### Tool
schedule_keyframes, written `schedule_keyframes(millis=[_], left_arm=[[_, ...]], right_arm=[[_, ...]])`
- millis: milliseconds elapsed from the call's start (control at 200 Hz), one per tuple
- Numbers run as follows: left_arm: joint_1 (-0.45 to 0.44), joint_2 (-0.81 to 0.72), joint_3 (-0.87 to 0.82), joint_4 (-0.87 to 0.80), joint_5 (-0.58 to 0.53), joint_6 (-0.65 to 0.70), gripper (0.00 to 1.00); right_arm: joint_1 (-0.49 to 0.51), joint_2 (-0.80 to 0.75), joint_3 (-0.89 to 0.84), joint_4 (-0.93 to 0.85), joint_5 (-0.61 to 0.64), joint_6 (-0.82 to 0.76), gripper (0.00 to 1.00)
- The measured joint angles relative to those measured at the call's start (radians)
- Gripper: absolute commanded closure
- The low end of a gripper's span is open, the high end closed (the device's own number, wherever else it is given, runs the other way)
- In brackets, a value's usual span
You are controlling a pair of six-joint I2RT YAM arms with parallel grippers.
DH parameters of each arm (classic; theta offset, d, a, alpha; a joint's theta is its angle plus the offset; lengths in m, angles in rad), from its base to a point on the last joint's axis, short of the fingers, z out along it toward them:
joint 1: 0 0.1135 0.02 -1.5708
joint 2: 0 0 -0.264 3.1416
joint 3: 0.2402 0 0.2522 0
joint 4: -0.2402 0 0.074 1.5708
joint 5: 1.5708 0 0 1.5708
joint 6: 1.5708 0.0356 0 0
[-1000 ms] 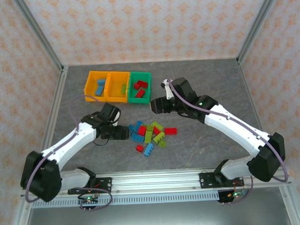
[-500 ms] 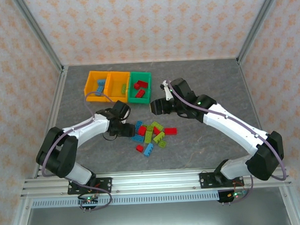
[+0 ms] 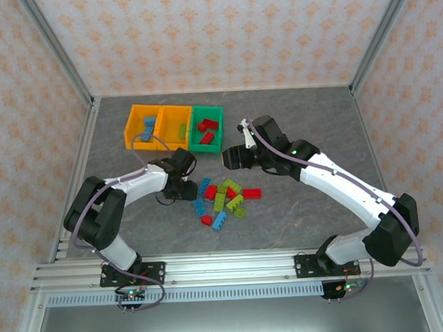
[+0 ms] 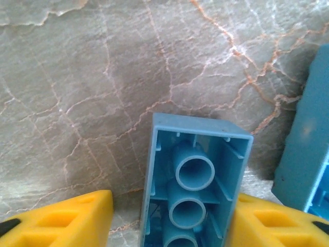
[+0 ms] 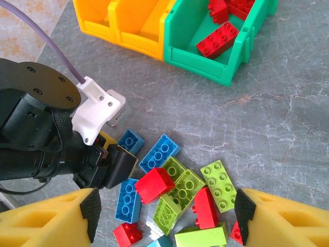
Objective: Sort the legos into containers by color
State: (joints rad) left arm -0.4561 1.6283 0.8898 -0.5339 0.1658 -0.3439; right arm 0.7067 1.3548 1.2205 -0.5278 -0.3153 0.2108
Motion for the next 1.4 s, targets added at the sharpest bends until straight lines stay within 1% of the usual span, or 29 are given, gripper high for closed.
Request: schedule_keyframes(millis=[45, 70, 185, 285, 350, 410, 525, 626, 701, 751, 831, 891, 941, 1001, 1091, 1191, 1296, 1396], left_arm=[[0.0, 0.0, 0.001, 0.002, -0.007, 0.006, 0.62], [0.0, 0.0, 0.001, 0.004, -0.01, 0.001, 0.63], [0.001, -0.007, 0.001, 0.008, -0.017, 0.003, 0.65], [0.03, -0.057, 0.002, 0.004, -0.017, 0.005, 0.66], [0.077, -0.108, 0.027, -0.011, -0.017, 0.009, 0.66], [0.142, -0.142, 0.082, -0.025, -0.015, 0.021, 0.66], [0.278, -0.137, 0.236, -0.026, -0.021, 0.04, 0.66], [0.385, -0.053, 0.402, -0.019, -0.034, 0.058, 0.66], [0.445, 0.054, 0.525, -0.015, -0.046, 0.068, 0.66], [0.478, 0.136, 0.607, -0.016, -0.048, 0.077, 0.64], [0.512, 0.276, 0.74, -0.031, -0.049, 0.097, 0.57], [0.526, 0.377, 0.841, -0.049, -0.045, 0.11, 0.52], [0.532, 0.442, 0.903, -0.066, -0.042, 0.127, 0.46], [0.534, 0.494, 0.949, -0.089, -0.033, 0.138, 0.44], [0.534, 0.507, 0.96, -0.119, -0.013, 0.138, 0.44], [0.533, 0.457, 0.918, -0.113, 0.031, 0.133, 0.44], [0.525, 0.293, 0.764, -0.086, 0.093, 0.099, 0.44], [0.486, 0.063, 0.61, -0.074, 0.14, 0.072, 0.44]], right_arm=[[0.002, 0.0, 0.003, -0.005, 0.0, 0.0, 0.28], [0.004, 0.0, 0.005, -0.006, 0.0, 0.001, 0.28], [0.024, 0.0, 0.006, -0.01, -0.019, 0.004, 0.28], [0.069, -0.001, 0.006, -0.01, -0.047, 0.015, 0.28], [0.111, -0.001, 0.003, -0.002, -0.06, 0.027, 0.28], [0.141, -0.004, -0.009, 0.02, -0.07, 0.049, 0.28], [0.156, -0.012, -0.05, 0.073, -0.069, 0.09, 0.27], [0.154, -0.013, -0.068, 0.087, -0.049, 0.113, 0.28], [0.154, -0.014, -0.068, 0.088, -0.037, 0.12, 0.28], [0.154, -0.016, -0.068, 0.087, -0.029, 0.122, 0.27], [0.154, -0.024, -0.068, 0.083, -0.014, 0.122, 0.27], [0.154, -0.037, -0.069, 0.076, 0.001, 0.123, 0.27], [0.154, -0.053, -0.071, 0.071, 0.016, 0.123, 0.27], [0.154, -0.072, -0.074, 0.069, 0.037, 0.123, 0.27], [0.154, -0.095, -0.083, 0.064, 0.073, 0.129, 0.27], [0.154, -0.099, -0.096, 0.063, 0.1, 0.134, 0.27], [0.156, -0.079, -0.102, 0.057, 0.116, 0.134, 0.27], [0.172, -0.014, -0.1, 0.055, 0.134, 0.114, 0.27]])
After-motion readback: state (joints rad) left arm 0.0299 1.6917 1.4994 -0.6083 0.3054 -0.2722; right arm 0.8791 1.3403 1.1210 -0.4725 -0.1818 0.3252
